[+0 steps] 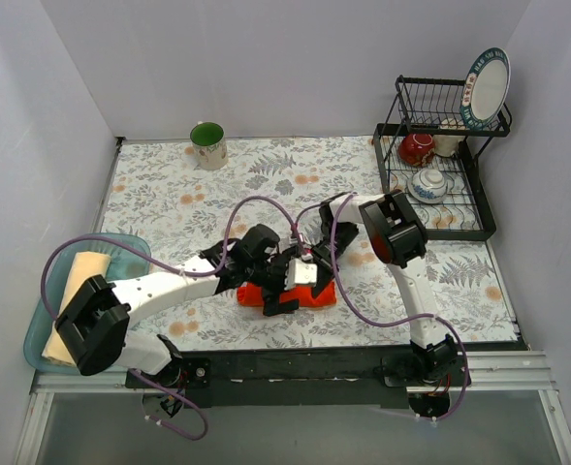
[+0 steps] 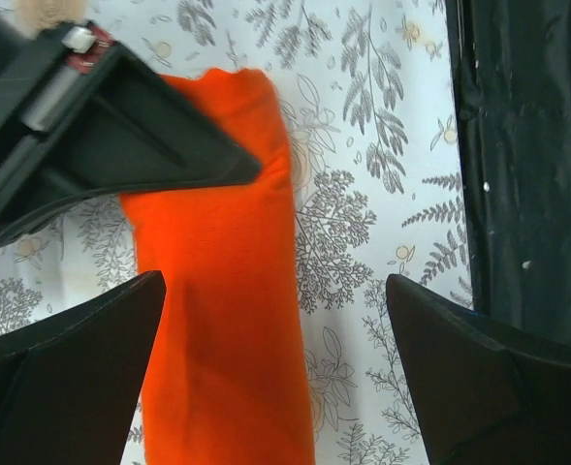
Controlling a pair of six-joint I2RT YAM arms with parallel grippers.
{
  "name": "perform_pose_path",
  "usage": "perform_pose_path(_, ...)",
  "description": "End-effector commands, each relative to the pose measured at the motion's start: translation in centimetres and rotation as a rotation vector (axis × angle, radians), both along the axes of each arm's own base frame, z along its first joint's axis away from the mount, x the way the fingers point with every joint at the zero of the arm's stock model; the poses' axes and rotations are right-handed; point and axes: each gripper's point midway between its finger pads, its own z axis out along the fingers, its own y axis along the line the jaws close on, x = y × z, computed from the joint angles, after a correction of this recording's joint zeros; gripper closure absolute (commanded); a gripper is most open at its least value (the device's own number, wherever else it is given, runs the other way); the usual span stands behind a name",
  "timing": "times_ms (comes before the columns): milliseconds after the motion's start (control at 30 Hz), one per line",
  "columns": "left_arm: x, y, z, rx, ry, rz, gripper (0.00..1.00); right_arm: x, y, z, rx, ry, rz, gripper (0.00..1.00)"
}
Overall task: Roll the t-shirts
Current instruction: Pick up the T-shirt from the center of the board.
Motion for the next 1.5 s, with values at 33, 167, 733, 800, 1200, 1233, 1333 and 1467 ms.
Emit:
perform_pose_path(33,0.1,-0.6,-1.8,0.006,-0.24,-0.078,0.02,-0.5,-1.5,-6.0,-0.069,-0.004,0.056,0.99)
perform_pose_path(167,0.4,0.0,-4.7,0.087,-0.309,-0.046,0.03,-0.5,-1.8,-6.5,-0.077,-0.007,0.067,0.99)
perform_pose_path(733,3.1,0.7,-10.5,0.205,-0.451,-0.028,0.3,-3.4,-2.9,-7.1,-0.088,0.108,0.053,0.99)
perform_pose_path(800,2.9,1.1,-11.3,0.234,-0.451,-0.051,0.46,-3.4,-2.8,-7.1,-0.088,0.111,0.05,0.99)
perform_pose_path(1200,1.4,2.3,-11.6,0.341,-0.144,0.002,0.98,4.6,-6.9,1.2,0.043,-0.103,-0.28,0.01)
perform_pose_path(1233,1.2,2.5,-11.2,0.343,-0.083,0.04,1.0,5.7,-7.9,2.4,0.044,-0.161,-0.308,0.01)
perform_pose_path(1333,2.2,2.3,-9.1,0.297,-0.021,0.109,1.0,8.3,-11.5,3.1,-0.018,-0.226,-0.397,0.02)
perform_pose_path(1467,4.5,3.7,-7.1,0.293,-0.039,0.175,1.0,8.6,-13.1,4.3,-0.043,-0.244,-0.454,0.02)
